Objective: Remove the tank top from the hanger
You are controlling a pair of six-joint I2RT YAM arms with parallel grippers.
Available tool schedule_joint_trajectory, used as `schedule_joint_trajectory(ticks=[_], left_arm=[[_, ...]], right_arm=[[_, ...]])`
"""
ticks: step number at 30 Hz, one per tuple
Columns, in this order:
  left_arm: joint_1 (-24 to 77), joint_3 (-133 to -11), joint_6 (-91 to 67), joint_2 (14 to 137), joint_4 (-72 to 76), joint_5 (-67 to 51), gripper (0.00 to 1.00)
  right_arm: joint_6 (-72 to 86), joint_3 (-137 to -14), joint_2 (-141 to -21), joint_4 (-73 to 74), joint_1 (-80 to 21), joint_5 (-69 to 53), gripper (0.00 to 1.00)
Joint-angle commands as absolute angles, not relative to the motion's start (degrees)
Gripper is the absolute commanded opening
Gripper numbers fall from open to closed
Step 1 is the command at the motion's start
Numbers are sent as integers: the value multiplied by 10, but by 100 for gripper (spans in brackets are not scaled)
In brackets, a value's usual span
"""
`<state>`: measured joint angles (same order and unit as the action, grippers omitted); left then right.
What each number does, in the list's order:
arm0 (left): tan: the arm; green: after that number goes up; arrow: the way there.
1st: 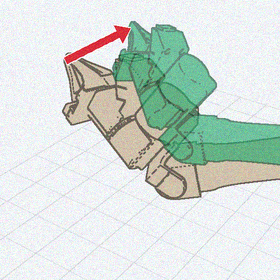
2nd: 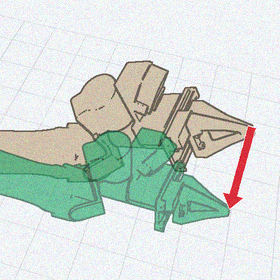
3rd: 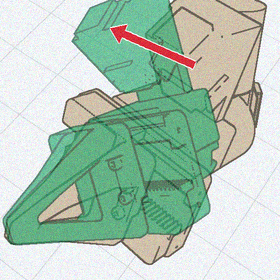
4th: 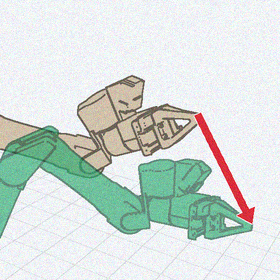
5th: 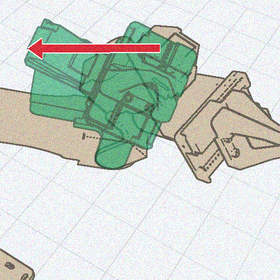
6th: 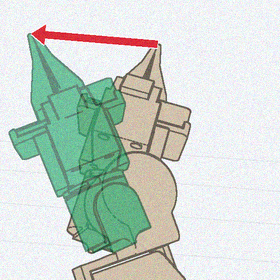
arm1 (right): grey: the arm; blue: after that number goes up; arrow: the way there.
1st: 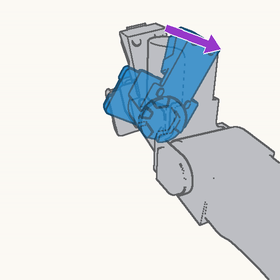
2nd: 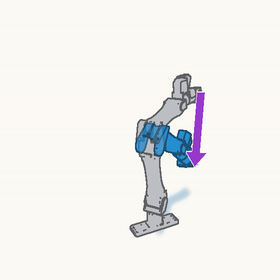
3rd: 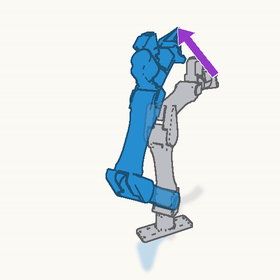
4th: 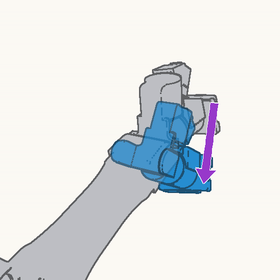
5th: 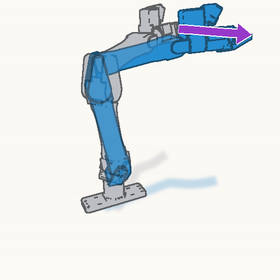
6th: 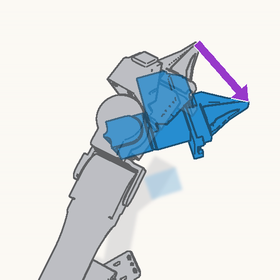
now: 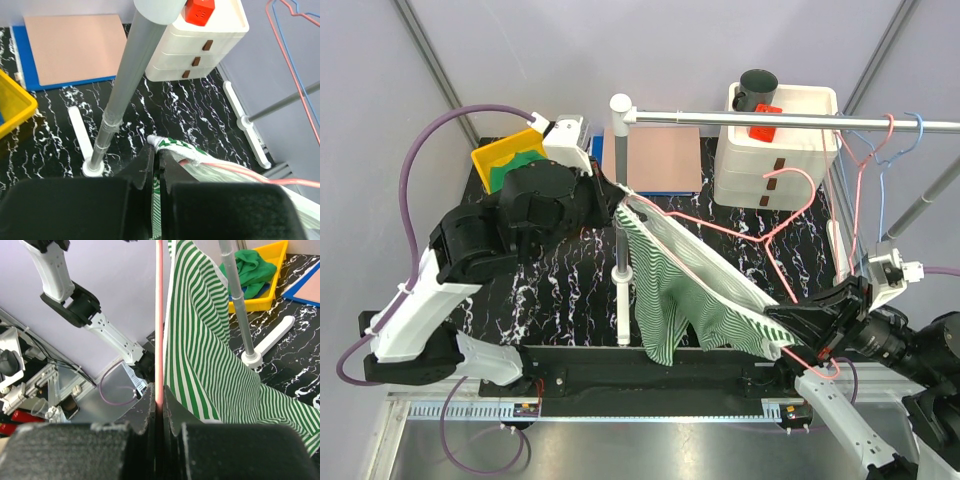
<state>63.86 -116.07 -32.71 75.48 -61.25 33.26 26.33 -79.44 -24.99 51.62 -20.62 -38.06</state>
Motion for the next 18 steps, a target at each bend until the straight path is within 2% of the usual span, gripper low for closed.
schedule_joint_trajectory(ticks=[1, 18], left_arm=[[611, -1155, -350, 744, -622, 364, 0], [610, -1129, -372, 780, -584, 228, 0]], right_arm=[[297, -811, -221, 462, -208, -359, 0], [390, -758, -176, 463, -209, -207, 0]])
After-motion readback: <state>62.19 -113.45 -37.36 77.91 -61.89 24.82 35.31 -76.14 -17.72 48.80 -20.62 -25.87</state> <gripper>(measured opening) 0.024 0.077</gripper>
